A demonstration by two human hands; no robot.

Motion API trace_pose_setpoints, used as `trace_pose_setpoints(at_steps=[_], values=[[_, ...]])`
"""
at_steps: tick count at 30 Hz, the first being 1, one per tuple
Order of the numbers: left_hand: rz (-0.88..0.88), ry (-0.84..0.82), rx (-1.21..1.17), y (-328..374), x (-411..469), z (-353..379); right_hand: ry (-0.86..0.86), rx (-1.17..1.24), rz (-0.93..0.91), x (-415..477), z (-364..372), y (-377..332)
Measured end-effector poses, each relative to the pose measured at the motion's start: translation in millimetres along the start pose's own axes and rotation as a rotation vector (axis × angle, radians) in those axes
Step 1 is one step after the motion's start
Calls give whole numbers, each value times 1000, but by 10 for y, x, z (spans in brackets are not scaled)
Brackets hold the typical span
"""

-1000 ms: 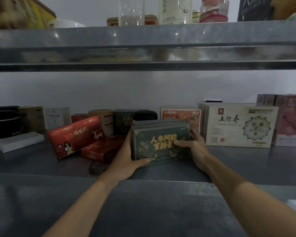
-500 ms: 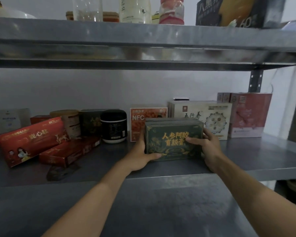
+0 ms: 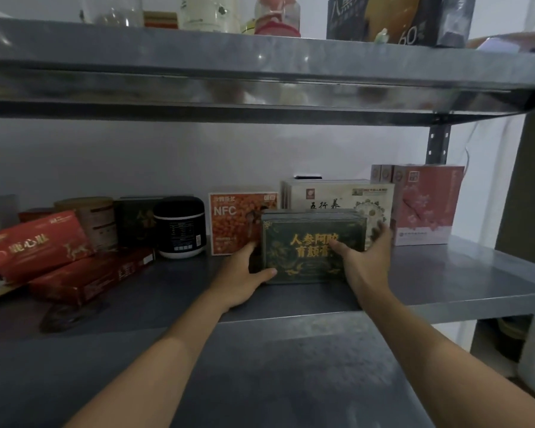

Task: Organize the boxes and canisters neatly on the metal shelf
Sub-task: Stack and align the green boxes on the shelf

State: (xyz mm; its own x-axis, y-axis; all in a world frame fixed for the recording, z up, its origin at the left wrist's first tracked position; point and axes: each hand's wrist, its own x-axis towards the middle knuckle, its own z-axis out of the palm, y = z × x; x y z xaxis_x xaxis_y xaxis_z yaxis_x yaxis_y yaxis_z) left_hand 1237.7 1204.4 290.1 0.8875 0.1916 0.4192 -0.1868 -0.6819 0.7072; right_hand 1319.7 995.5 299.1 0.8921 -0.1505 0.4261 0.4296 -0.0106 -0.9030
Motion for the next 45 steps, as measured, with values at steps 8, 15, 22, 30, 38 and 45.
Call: trace_pose_setpoints(at_steps=[8, 15, 22, 30, 38, 45], values=[[-18, 169, 275, -217, -243, -496, -276, -659, -843, -444, 276, -76], [-183, 276, 190, -552, -412, -1015, -983, -791, -602, -788, 1034, -213], [-186, 331, 86, -709, -317, -1145, -1076, -832, -388, -736, 1375, -126], [-220, 526, -1, -857, 378, -1229, -1011, -842, -366, -695, 1384, -83], [-166, 512, -21, -1164, 762, -1203, -865, -915, -475, -580, 1879, -46], [-82, 553, -49, -1216, 810, -1224, -882, -859, -473, -501, 1961, 19]])
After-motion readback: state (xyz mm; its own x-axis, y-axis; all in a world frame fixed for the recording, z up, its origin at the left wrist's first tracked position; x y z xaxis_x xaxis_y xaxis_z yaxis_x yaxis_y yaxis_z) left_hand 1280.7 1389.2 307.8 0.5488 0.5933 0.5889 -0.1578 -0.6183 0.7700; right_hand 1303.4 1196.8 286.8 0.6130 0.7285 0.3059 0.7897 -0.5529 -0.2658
